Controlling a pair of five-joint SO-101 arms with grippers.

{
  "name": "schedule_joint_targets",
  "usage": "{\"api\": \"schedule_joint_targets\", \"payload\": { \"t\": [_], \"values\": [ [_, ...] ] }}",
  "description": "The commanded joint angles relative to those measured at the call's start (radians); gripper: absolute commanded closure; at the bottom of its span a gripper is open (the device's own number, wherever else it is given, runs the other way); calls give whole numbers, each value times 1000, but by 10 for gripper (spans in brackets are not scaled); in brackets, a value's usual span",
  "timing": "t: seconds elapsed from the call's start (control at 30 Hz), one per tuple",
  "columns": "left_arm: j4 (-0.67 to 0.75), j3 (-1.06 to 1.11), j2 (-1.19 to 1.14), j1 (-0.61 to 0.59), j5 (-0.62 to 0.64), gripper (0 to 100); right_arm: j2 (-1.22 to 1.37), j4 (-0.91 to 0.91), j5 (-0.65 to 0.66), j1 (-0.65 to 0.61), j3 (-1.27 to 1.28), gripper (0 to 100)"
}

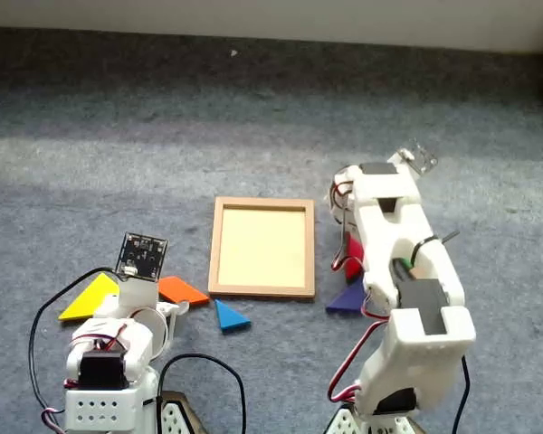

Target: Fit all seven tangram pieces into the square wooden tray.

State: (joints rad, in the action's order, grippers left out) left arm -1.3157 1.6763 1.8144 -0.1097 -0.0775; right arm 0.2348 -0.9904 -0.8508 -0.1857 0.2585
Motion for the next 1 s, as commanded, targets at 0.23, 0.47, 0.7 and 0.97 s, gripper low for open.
{"api": "schedule_joint_targets", "payload": {
  "t": [0.23,0.47,0.7,0.97],
  "values": [
    [-5,19,7,16,-3,758,-90,-5,17,-13,-16,680],
    [-5,19,7,16,-3,758,-88,45,9,16,-1,679],
    [-5,19,7,16,-3,758,-85,47,15,41,19,679],
    [-5,19,7,16,-3,758,31,33,17,47,45,679]
  ]
}}
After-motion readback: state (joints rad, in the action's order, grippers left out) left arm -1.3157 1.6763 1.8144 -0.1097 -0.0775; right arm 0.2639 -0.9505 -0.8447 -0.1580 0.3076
